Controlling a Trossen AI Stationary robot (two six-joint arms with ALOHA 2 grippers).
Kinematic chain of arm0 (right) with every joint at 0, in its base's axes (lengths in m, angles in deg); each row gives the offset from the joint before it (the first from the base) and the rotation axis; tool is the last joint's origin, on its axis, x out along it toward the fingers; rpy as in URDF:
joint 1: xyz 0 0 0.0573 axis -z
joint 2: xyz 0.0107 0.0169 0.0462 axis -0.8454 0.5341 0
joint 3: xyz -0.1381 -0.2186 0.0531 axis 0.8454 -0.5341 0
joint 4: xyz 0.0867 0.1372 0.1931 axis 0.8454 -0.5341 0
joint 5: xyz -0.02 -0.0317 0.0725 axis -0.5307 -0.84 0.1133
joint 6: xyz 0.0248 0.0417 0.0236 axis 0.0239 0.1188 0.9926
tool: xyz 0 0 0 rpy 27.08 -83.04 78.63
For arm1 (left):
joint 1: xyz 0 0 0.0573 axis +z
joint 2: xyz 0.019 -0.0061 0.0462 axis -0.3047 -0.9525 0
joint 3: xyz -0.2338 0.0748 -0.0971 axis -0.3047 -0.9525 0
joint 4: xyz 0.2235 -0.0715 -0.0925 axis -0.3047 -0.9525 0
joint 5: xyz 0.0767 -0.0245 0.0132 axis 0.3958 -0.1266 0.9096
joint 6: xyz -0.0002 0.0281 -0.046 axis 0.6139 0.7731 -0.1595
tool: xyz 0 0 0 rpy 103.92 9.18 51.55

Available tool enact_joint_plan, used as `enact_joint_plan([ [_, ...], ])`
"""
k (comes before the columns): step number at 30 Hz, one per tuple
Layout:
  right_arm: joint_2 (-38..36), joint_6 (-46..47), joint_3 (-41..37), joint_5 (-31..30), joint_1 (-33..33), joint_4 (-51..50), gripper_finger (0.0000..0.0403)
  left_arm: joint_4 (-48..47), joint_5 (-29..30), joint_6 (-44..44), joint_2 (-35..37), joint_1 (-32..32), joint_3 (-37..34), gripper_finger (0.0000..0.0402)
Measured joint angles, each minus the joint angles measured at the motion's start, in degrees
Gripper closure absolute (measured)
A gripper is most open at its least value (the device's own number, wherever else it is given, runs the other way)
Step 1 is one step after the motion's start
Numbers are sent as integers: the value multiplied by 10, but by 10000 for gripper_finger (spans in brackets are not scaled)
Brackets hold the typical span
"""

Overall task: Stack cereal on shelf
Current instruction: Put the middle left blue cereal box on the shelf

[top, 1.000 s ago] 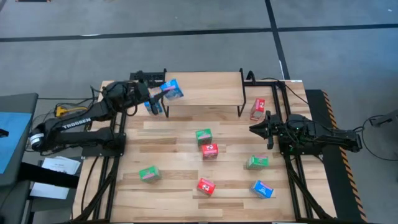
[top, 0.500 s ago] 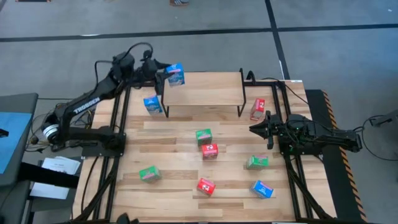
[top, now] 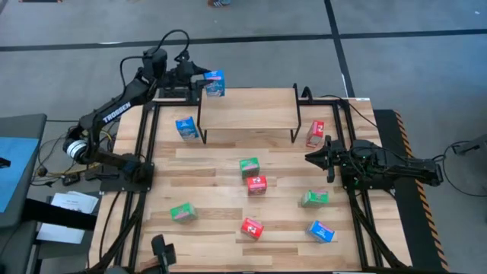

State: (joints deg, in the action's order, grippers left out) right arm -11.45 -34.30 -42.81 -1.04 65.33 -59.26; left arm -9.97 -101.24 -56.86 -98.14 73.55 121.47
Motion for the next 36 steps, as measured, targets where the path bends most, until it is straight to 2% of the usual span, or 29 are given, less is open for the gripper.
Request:
enact_joint_plan([
  [3,0,0,0,0,0,0,321,0,-32,-5,-13,12,0,246],
  [7,0,0,0,0,0,0,321,-2,-47,-8,-37,18,0,246],
  [18,0,0,0,0,0,0,321,-1,-47,15,-67,25,0,246],
  [26,0,0,0,0,0,0,321,0,-44,-13,-68,32,0,246],
  [31,0,0,0,0,0,0,321,1,-20,-33,-68,32,0,246],
  [36,0,0,0,0,0,0,321,1,-16,-24,-68,32,0,246],
])
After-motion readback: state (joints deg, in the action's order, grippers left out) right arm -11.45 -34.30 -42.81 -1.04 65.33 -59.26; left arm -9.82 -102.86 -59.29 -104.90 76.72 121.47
